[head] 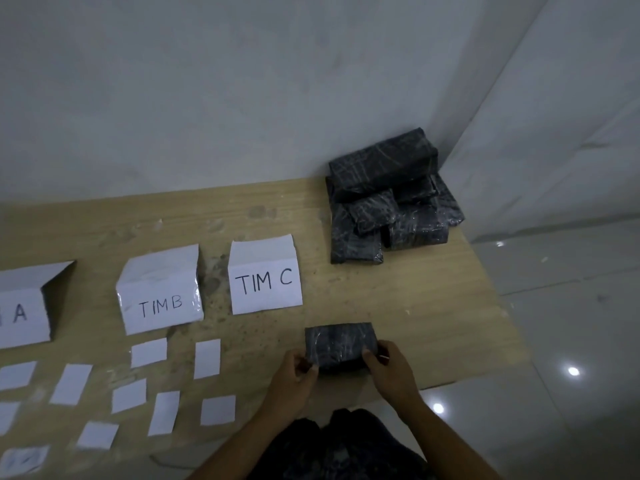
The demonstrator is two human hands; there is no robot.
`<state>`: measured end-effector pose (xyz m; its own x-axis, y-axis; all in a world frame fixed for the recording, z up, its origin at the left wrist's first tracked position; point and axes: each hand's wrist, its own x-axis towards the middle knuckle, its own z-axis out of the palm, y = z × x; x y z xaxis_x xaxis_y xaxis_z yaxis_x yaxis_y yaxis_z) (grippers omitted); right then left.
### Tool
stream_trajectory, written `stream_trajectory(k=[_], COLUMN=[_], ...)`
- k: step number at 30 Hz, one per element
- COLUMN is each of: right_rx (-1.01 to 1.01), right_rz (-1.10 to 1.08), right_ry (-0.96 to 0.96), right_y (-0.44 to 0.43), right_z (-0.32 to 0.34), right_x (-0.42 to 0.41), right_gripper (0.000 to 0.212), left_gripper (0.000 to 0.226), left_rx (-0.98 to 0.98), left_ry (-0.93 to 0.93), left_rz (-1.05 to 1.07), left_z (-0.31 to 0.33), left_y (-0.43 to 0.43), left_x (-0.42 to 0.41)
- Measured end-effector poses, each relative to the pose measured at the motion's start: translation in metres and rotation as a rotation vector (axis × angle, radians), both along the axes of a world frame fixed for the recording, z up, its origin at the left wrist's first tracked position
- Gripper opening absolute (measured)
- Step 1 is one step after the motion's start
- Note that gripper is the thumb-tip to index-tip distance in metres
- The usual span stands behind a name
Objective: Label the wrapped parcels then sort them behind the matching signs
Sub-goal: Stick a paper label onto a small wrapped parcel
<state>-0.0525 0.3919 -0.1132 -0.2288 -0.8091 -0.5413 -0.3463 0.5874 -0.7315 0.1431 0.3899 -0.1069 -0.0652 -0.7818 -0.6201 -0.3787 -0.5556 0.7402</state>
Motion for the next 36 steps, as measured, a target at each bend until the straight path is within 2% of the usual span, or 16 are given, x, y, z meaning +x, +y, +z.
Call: stream_trajectory(k=[9, 12, 15, 20, 23, 27, 31, 36], right_rx=[-0.042, -0.196, -0.42, -0.661, -0.729, -0.549, -0.436, -0.377], right_rz=[0.072, 0.077, 0.171, 0.543, 0.764, 1.173, 1.586, 1.836], right_ry=[0.017, 0.249, 0.395, 0.367, 0.335, 0.293, 0.325, 0.497], right_y=[-0.006, -0.01, -0.02, -0.038, -0.039, -0.036, -0.023, -0.005], right_z=[-0.009, -0.009, 0.0, 0.012, 0.008, -0.015, -0.038, -0.052], right_x=[-0.009, -0.005, 0.014, 0.073, 0.113, 0.153, 0.187, 0.202], right_gripper=[0.046, 0.046, 0.029, 0.019, 0.019, 0.03, 0.043, 0.07], left_gripper=[0.016, 0.015, 0.02, 0.022, 0.025, 0.017, 0.026, 0.029], left_rx=[-0.061, -0.067, -0.075, -0.096, -0.108, -0.148, -0.22, -0.244], left_ry=[-0.052, -0.075, -0.154, -0.331, -0.435, -0.474, -0.5, -0.44], left_rz=[0.154, 0.265, 0.366, 0.506, 0.582, 0.579, 0.548, 0.513], left_z=[-0.005, -0.005, -0.009, -0.025, -0.034, -0.037, -0.051, -0.061], left_y=[0.004, 0.006, 0.016, 0.049, 0.065, 0.08, 0.097, 0.108], left_x=[-0.005, 0.002, 0.024, 0.078, 0.105, 0.126, 0.132, 0.138])
